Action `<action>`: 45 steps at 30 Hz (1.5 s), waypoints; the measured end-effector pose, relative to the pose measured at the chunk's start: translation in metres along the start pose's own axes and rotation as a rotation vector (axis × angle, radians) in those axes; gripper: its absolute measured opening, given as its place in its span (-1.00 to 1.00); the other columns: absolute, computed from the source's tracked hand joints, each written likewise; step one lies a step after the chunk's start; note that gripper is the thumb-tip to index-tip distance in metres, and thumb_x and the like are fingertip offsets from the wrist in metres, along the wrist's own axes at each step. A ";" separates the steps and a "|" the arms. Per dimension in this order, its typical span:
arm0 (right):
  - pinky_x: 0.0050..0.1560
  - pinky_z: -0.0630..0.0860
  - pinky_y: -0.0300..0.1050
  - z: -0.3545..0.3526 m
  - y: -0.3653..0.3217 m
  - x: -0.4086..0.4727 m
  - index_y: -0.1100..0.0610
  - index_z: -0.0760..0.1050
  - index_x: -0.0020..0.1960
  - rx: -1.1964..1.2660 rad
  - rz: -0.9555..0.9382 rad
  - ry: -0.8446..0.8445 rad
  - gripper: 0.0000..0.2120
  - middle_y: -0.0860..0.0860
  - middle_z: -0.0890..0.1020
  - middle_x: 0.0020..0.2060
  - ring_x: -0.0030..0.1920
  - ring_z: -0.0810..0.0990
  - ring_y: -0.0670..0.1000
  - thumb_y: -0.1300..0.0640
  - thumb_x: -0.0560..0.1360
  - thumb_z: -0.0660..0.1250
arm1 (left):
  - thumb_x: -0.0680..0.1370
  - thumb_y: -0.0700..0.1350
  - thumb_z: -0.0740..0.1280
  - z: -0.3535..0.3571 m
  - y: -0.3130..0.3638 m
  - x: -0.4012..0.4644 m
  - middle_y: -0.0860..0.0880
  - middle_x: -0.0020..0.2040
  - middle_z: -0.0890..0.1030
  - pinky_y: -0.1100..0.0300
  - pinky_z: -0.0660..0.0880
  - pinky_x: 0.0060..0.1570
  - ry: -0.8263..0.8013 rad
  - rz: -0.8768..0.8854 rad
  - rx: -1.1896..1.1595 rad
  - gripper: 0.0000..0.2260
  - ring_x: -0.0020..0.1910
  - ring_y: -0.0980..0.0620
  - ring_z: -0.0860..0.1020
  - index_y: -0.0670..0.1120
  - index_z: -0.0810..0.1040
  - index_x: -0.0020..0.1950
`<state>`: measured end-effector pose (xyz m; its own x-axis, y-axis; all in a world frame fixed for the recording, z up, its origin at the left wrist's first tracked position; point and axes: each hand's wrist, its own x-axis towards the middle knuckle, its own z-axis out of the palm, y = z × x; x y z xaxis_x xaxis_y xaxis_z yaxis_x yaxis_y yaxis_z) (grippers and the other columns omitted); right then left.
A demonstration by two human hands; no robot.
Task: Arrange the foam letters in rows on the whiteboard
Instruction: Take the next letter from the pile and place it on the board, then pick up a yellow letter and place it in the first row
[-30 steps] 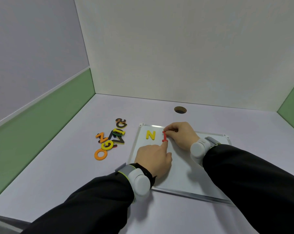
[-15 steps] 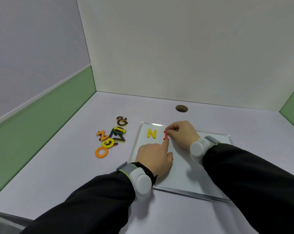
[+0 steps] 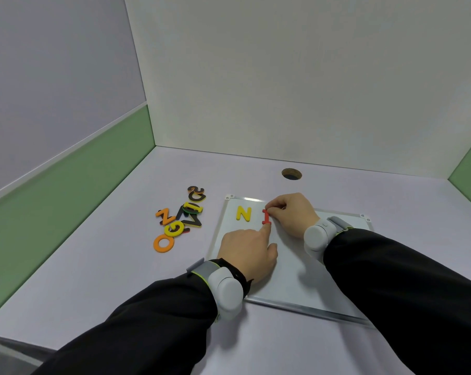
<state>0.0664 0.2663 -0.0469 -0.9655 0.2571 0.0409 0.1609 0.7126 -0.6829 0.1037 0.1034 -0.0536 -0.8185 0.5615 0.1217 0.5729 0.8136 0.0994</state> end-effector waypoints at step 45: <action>-0.06 0.51 -0.25 0.026 -0.072 -0.012 0.09 0.67 -0.03 0.139 -0.130 0.067 -0.82 -0.03 0.69 -0.16 -0.14 0.63 -0.02 0.25 0.47 0.33 | 0.58 0.01 0.20 -0.033 -0.096 -0.006 0.03 0.14 0.58 0.09 0.44 0.00 0.093 -0.196 -0.127 -0.70 0.16 -0.03 0.50 0.02 0.54 0.27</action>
<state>0.0606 0.1948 -0.0170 -0.9597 0.2150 0.1812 0.0010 0.6470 -0.7625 0.0553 0.0166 -0.0313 -0.9102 0.3739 0.1780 0.4094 0.8768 0.2522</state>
